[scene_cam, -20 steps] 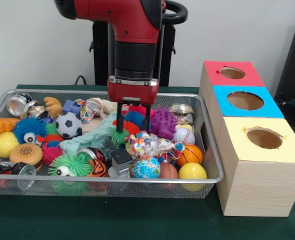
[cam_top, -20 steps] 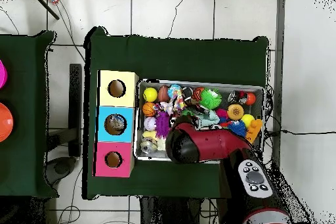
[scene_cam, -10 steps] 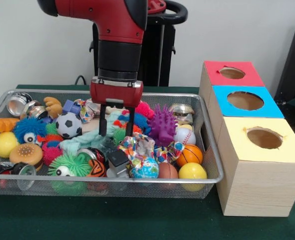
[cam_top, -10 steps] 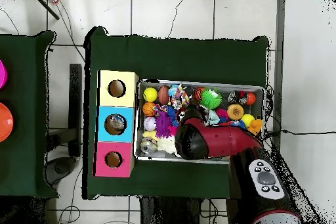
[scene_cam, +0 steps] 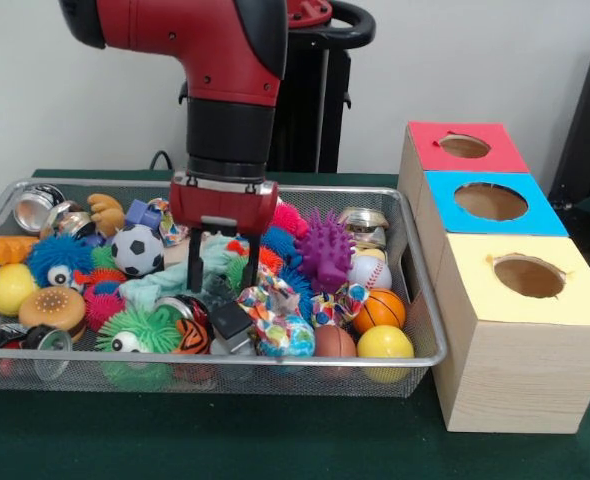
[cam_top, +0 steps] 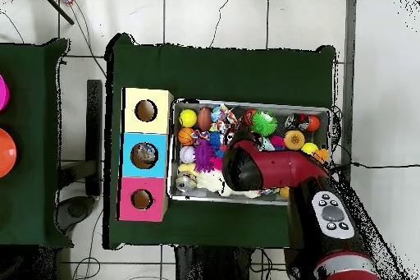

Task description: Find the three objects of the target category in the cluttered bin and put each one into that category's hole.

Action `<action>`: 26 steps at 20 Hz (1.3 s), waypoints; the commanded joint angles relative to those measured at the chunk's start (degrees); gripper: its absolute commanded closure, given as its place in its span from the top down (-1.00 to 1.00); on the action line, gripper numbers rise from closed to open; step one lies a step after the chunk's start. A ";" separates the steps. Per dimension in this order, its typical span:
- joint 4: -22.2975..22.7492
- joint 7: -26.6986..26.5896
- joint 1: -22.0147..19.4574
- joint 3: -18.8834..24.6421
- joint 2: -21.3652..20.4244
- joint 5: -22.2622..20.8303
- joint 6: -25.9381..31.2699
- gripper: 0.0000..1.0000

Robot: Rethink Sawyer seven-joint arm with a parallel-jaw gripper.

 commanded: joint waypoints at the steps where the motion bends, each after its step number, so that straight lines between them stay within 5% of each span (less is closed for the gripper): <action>1: -8.39 -0.38 1.63 -1.72 8.45 -3.21 4.54 1.00; 10: -7.51 -1.60 1.13 -4.22 13.93 2.07 23.09 1.00; 15: -3.51 -3.79 -1.32 -1.90 12.20 4.93 32.64 1.00; 26: -1.41 -8.52 -3.51 -0.02 9.19 3.79 36.18 1.00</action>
